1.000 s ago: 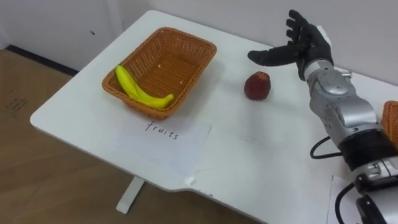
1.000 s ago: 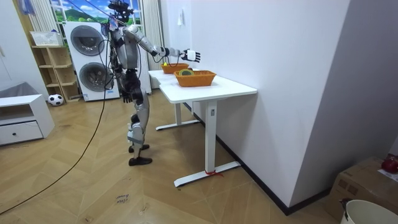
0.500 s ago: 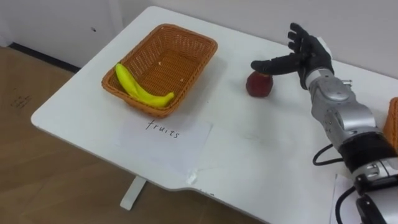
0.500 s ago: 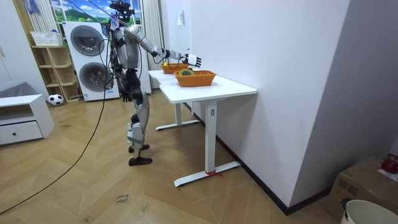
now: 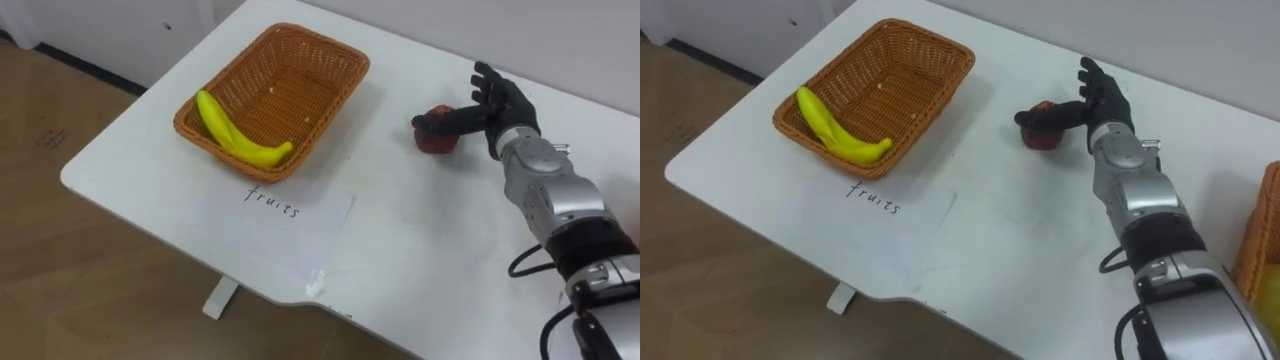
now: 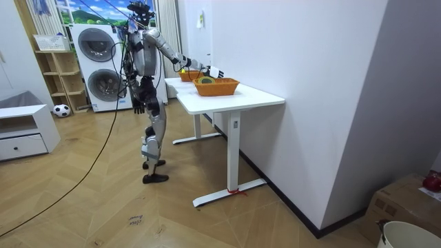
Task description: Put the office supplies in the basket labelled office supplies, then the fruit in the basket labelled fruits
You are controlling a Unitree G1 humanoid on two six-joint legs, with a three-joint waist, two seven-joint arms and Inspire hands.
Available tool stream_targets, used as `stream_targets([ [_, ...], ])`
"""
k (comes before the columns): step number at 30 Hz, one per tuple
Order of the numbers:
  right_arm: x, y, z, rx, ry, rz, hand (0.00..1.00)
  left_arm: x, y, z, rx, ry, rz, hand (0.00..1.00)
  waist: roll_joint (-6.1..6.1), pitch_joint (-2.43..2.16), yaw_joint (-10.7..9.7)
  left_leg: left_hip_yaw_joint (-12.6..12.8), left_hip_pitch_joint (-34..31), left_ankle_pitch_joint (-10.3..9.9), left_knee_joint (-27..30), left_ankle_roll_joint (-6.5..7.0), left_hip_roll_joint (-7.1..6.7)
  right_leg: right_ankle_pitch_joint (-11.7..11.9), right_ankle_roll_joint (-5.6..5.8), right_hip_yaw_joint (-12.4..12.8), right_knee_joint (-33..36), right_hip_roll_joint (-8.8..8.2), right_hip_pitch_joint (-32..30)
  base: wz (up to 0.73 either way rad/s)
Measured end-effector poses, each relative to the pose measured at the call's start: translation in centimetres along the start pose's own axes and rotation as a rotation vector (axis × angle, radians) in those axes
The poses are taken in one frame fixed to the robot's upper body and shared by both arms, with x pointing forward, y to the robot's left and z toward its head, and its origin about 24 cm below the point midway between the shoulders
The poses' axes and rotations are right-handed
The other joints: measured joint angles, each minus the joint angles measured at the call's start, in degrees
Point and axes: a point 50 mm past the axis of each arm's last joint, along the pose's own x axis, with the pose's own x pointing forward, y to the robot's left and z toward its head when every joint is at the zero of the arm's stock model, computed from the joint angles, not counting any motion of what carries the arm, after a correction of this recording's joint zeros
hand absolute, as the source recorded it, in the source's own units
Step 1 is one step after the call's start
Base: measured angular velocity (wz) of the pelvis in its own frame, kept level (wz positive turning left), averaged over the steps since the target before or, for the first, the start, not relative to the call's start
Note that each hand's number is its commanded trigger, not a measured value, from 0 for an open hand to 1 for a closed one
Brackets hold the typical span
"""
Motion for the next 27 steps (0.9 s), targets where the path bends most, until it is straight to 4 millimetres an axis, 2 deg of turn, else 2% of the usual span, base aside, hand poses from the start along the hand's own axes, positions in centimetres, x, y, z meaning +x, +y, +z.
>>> stream_targets([
  [2, 0.00, 0.02, -0.03, -0.012, 0.000, -0.005, 0.00, 0.03, 0.15, 0.02, 0.001, -0.001, 0.004, 0.00, -0.42, -0.02, 0.0, 0.1, -0.6, 0.0, 0.0, 0.02, 0.02, 0.0, 0.01, 0.0, 0.1, -0.02, -0.7, -0.03],
  [4, 0.00, -0.06, -0.11, -0.013, 0.003, -0.010, 0.00, 0.07, 0.29, 0.06, 0.000, -0.001, 0.008, 0.00, -0.80, 0.19, -0.1, 0.1, -1.0, 0.0, 0.1, 0.06, 0.03, 0.0, 0.01, 0.0, 0.0, 0.00, -1.0, -0.02],
  [6, 0.02, -0.07, -0.02, -0.013, 0.001, -0.011, 0.00, 0.09, 0.35, 0.11, -0.004, -0.002, 0.010, 0.00, -1.14, 0.07, -0.1, 0.2, -1.7, 0.0, 0.3, 0.06, 0.06, 0.0, 0.01, 0.0, 0.0, 0.00, -1.7, 0.00],
  [9, 0.02, -0.07, -0.02, -0.014, 0.001, -0.012, 0.00, 0.11, 0.44, 0.13, -0.005, -0.004, 0.012, 0.00, -1.58, 0.18, -0.1, 0.2, -1.9, 0.0, 0.6, 0.06, 0.10, 0.0, 0.01, 0.0, 0.0, 0.07, -1.7, 0.00],
  [18, -0.02, 0.34, -0.18, -0.053, 0.002, -0.004, 0.00, 0.15, 0.67, 0.17, -0.009, -0.014, 0.019, 0.00, -2.34, -0.04, 0.0, 0.2, -2.2, 0.0, 0.8, 0.06, 0.24, 0.0, -0.01, -0.4, 0.0, 0.15, -1.8, 0.00],
  [27, -0.04, 0.57, -0.26, -0.084, 0.000, 0.014, 0.00, 0.25, 0.86, -0.47, -0.009, 0.013, 0.021, 0.00, -2.78, 0.06, 0.6, 0.4, -2.1, 0.0, 0.9, 0.06, 0.28, 0.1, -0.05, -0.4, 0.0, 0.15, -1.8, -0.01],
])
